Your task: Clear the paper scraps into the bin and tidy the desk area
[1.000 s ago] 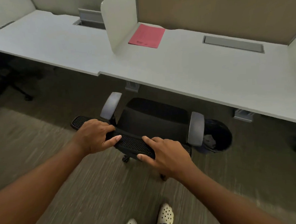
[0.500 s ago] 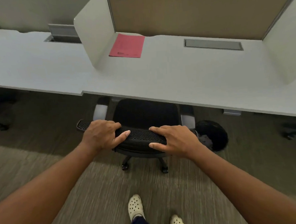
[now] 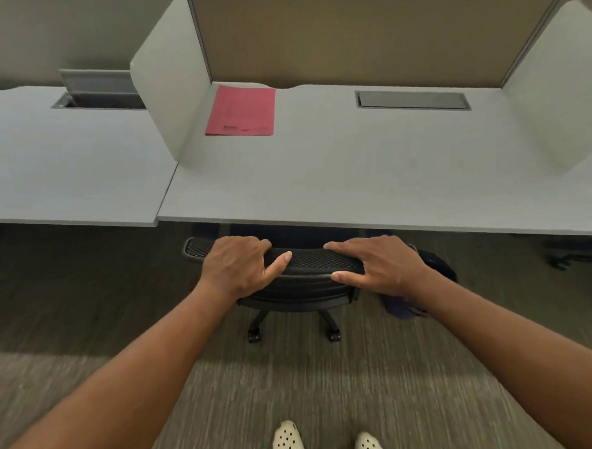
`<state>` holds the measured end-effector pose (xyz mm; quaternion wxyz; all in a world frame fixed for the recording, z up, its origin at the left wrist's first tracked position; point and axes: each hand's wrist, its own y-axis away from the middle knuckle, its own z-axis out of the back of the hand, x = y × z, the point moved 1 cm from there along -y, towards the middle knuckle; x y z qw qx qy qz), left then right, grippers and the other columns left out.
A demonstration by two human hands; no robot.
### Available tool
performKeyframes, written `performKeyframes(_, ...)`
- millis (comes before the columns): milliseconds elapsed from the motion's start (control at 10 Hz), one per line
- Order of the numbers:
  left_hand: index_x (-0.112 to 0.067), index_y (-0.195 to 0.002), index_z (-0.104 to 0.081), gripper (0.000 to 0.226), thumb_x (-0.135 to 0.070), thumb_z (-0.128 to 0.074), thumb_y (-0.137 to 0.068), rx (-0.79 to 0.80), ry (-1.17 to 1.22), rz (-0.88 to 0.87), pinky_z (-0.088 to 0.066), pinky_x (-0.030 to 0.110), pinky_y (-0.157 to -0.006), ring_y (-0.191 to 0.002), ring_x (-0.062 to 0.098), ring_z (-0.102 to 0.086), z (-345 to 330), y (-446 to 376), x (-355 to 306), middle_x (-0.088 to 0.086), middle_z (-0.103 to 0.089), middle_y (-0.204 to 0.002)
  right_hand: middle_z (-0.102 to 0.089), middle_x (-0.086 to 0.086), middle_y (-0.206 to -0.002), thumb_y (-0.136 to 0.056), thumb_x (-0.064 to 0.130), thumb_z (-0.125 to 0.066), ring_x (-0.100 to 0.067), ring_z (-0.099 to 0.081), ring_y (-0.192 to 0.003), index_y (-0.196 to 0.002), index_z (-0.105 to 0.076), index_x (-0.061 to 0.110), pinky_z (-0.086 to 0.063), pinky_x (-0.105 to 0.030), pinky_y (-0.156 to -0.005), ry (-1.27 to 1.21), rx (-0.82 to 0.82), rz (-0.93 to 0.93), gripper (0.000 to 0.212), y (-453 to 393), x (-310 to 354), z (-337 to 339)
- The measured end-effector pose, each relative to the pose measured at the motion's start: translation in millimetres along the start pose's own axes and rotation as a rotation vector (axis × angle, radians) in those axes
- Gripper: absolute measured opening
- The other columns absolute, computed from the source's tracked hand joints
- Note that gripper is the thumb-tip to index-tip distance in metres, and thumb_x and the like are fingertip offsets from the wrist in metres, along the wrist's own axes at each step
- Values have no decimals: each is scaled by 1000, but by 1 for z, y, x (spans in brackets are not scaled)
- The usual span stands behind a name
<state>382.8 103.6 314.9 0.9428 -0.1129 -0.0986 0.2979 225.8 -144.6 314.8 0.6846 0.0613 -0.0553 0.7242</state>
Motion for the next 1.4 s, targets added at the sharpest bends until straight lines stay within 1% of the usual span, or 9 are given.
performKeyframes(100,-24,-54,-40,72,-76,-13,-98,2,8,-6,-42,26,-44,-38,11,-42,-6,-19,10,-8,-44,-46,-67,18,-129,-89,90,-21,-13,-68,-109,-154,-33,47,-57,-37,-79,-3,-4,7,79,-19,-13,0)
performKeyframes(300,-23,-58,-50,76,-78,-14,-96,32,28,-21,-49,28,-47,-43,13,-51,-17,-52,24,-9,-50,-49,-67,18,-135,-89,91,-22,-14,-68,-114,-152,-37,49,-54,-35,-79,2,-52,-7,77,-47,-35,-2)
performKeyframes(400,-24,-62,-54,76,-79,-14,-95,44,34,-36,-52,30,-53,-48,15,-55,-21,-66,29,-8,-54,-54,-69,17,-129,-88,91,-21,-15,-68,-110,-151,-37,48,-53,-34,-76,1,-51,-20,77,-56,-44,-3)
performKeyframes(500,-24,-62,-53,74,-78,-15,-96,53,29,-46,-52,31,-53,-48,15,-53,-24,-79,33,-8,-53,-54,-70,17,-123,-89,90,-23,-14,-69,-103,-149,-39,48,-47,-31,-70,-10,-66,-21,75,-65,-52,-1)
performKeyframes(800,-25,-57,-49,72,-77,-18,-96,29,0,-43,-44,26,-45,-41,11,-46,-33,-91,35,-9,-48,-49,-71,18,-119,-92,86,-28,-12,-69,-97,-148,-39,47,-52,-32,-69,2,-70,-5,70,-72,-62,-3)
performKeyframes(1100,-27,-65,-51,72,-79,-11,-95,88,13,-14,-41,26,-49,-48,10,-50,-35,-89,35,-10,-53,-59,-69,15,-122,-92,87,-25,-14,-68,-97,-151,-35,46,-49,-31,-67,23,-61,-8,73,-72,-60,0)
performKeyframes(1200,-28,-77,-58,74,-80,-9,-95,122,34,-8,-44,28,-54,-56,12,-56,-30,-89,32,-10,-62,-79,-66,13,-130,-94,85,-23,-14,-66,-104,-155,-31,45,-51,-33,-73,24,-19,-20,74,-72,-56,4)
performKeyframes(1300,-29,-128,-60,71,-78,-20,-96,131,65,11,-57,42,-87,-112,22,-66,-25,-88,35,-2,-46,-152,-57,7,-146,-102,73,-27,-17,-57,-124,-158,-32,36,-50,-39,-96,-49,-32,32,68,-72,-52,16)
performKeyframes(1400,-35,-154,-34,77,-81,-17,-94,132,136,100,-40,59,-114,-152,27,-31,-3,-92,32,-3,-13,-170,-49,0,-155,-107,58,-36,-19,-39,-143,-156,-40,30,-32,-45,-117,-7,-225,10,57,-77,-52,37)
